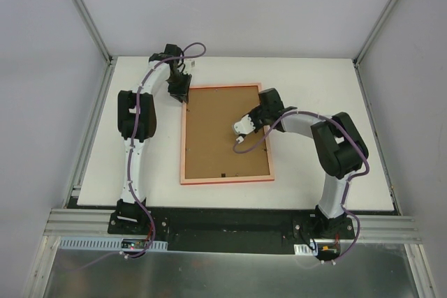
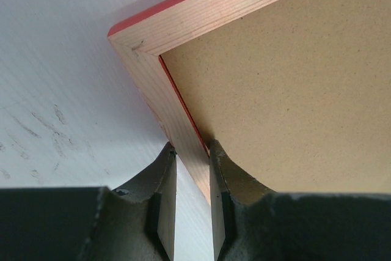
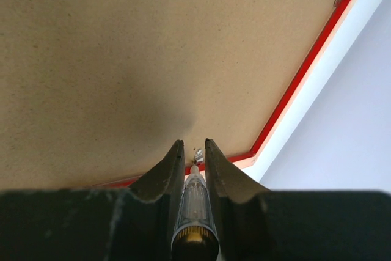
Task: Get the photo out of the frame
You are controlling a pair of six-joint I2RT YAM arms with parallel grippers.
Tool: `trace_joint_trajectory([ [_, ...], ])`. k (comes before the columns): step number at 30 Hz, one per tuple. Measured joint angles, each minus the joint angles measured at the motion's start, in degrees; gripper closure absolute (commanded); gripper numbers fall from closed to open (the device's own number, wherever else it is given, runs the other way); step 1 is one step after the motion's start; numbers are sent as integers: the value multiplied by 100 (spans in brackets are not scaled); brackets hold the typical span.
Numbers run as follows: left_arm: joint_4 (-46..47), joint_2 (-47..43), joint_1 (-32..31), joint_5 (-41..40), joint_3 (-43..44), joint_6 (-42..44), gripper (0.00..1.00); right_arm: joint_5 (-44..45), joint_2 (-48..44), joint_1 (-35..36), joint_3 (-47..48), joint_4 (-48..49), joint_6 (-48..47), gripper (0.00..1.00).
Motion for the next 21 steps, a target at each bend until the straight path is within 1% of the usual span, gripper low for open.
trace_joint_trajectory([
  [1, -2, 0, 0, -2, 0, 4, 100, -2, 0, 0, 13, -31, -9, 99],
  [2, -2, 0, 0, -2, 2, 4, 97, -15, 0, 0, 85, -157, -42, 100],
  [4, -13, 4, 0, -2, 22, 7, 85, -74, 35, -24, 402, -643, 11, 100],
  [6, -52, 44, -2, -2, 98, 4, 75, -238, 61, -76, 758, -1185, 315, 100],
  [8, -96, 87, -2, -4, 199, 26, 64, -492, 66, -149, 1191, -1773, 855, 100],
  [9, -118, 107, -2, -11, 247, 72, 61, -632, 66, -199, 1453, -2046, 1180, 100],
  [12, -142, 155, -2, -72, 402, 195, 34, -1019, 63, -361, 2216, -2562, 2122, 100],
  [14, -142, 160, -2, -92, 466, 223, 23, -1281, 48, -483, 2632, -2708, 2806, 99],
  [15, -146, 160, -2, -98, 487, 216, 20, -1405, 20, -540, 2754, -2752, 3134, 99],
  [17, -144, 160, -2, -105, 507, 186, 18, -1650, -74, -640, 2839, -2855, 3742, 100],
  [21, -146, 105, -2, -79, 472, 168, 16, -1976, -232, -763, 2839, -3204, 4680, 100],
])
